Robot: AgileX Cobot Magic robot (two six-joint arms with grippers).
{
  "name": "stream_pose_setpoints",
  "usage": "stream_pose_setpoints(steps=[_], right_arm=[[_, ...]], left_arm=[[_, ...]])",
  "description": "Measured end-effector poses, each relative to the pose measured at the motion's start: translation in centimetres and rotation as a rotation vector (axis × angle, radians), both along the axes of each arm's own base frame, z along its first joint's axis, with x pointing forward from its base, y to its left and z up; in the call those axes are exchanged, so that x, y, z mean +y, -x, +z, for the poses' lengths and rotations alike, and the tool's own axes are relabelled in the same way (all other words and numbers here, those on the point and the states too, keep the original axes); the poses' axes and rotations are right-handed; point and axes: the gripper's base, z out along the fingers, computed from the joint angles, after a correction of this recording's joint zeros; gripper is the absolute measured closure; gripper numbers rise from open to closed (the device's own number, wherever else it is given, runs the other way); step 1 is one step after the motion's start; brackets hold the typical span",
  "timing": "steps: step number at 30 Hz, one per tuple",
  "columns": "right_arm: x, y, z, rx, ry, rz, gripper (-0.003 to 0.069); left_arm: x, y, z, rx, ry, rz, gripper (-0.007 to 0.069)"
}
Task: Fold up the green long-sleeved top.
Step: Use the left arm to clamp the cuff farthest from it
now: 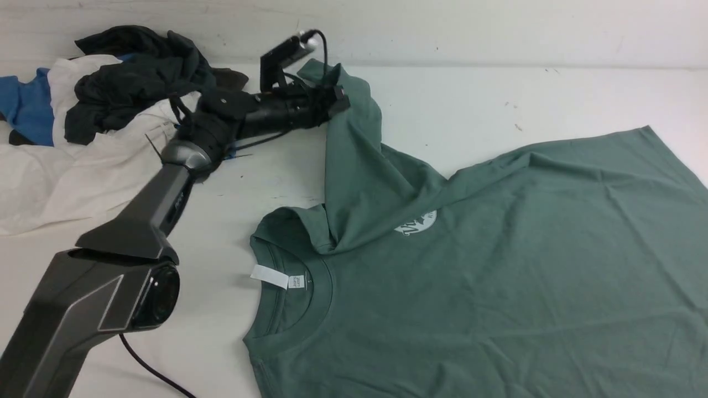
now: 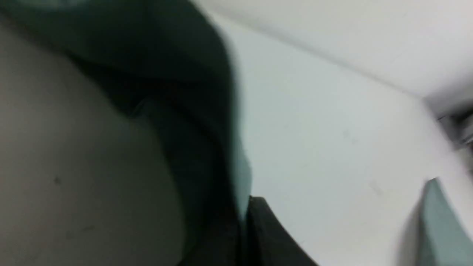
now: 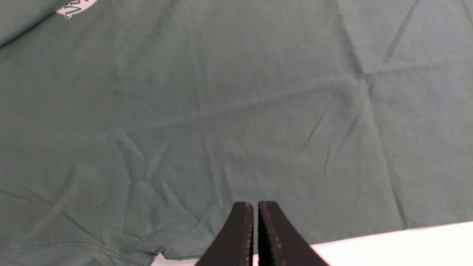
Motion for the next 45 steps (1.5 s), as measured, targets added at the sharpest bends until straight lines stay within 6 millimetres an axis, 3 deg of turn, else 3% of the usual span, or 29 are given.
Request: stream_pose_setpoints(steps=[3, 4, 5, 6, 9, 11, 16, 19, 28, 35, 40, 45], right_arm=[[0.0, 0.0, 0.0, 0.001, 0.000, 0.000, 0.0646], [0.0, 0.0, 0.0, 0.001, 0.000, 0.000, 0.0646], [0.0, 0.0, 0.0, 0.001, 0.000, 0.000, 0.0646], [0.0, 0.0, 0.0, 0.001, 0.000, 0.000, 0.0646], [0.0, 0.0, 0.0, 0.001, 0.000, 0.000, 0.0646], [0.0, 0.0, 0.0, 0.001, 0.000, 0.000, 0.0646], [0.0, 0.0, 0.0, 0.001, 0.000, 0.000, 0.0646], [0.0, 0.0, 0.0, 0.001, 0.000, 0.000, 0.0646], [0.0, 0.1, 0.0, 0.008, -0.001, 0.001, 0.0646], [0.0, 0.1, -0.1, 0.015, -0.001, 0.002, 0.0646], [0.0, 0.1, -0.1, 0.017, -0.001, 0.003, 0.0646], [0.0, 0.1, -0.1, 0.017, -0.001, 0.003, 0.0646]], left_arm=[[2.1, 0.8, 5.6, -0.086, 0.051, -0.101, 0.0629], [2.2, 0.9, 5.9, -0.092, 0.051, -0.108, 0.0629], [2.8, 1.6, 8.3, -0.128, 0.051, -0.158, 0.0629], [2.7, 1.7, 8.6, -0.132, 0.050, -0.167, 0.0629], [2.8, 4.2, 13.7, -0.190, 0.033, -0.323, 0.0629], [2.6, 4.9, 14.8, -0.202, 0.026, -0.363, 0.0629], [1.6, 8.3, 20.2, -0.283, -0.045, -0.493, 0.0629], [1.3, 9.2, 21.8, -0.285, -0.054, -0.497, 0.0629], [-0.7, 9.5, 21.1, -0.121, -0.058, -0.481, 0.0629], [-4.8, 10.7, 20.2, -0.004, -0.144, -0.497, 0.0627], [-6.7, 12.3, 21.2, 0.022, -0.183, -0.521, 0.0625], [-7.2, 13.3, 18.1, 0.201, -0.282, -0.529, 0.0625]])
